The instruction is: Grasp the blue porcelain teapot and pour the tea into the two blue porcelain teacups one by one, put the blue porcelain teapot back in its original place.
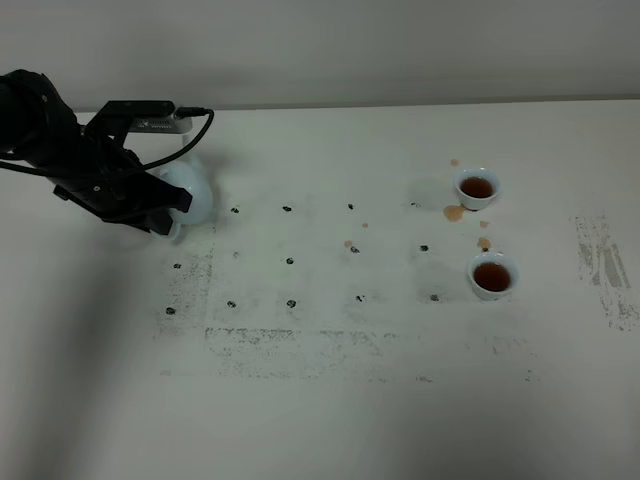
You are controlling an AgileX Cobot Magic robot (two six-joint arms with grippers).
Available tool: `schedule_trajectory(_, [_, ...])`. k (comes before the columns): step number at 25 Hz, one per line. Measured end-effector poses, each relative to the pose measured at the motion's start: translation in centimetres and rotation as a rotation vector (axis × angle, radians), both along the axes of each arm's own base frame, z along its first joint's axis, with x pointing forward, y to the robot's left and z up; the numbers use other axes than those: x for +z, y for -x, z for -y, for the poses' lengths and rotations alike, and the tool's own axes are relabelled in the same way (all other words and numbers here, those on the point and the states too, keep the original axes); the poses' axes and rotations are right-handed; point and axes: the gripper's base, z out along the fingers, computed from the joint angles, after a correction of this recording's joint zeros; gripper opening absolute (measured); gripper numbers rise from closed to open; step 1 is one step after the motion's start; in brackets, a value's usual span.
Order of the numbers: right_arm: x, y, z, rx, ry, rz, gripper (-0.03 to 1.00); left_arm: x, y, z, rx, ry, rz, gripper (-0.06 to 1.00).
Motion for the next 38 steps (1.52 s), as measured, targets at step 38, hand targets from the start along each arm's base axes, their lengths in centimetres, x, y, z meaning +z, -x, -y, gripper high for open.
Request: schedule_trajectory(38, [0.0,0.0,0.0,0.000,0.000,0.000,0.46,-0.8,-0.7,0.1,-0.018,-0.063,-0.083,0.10])
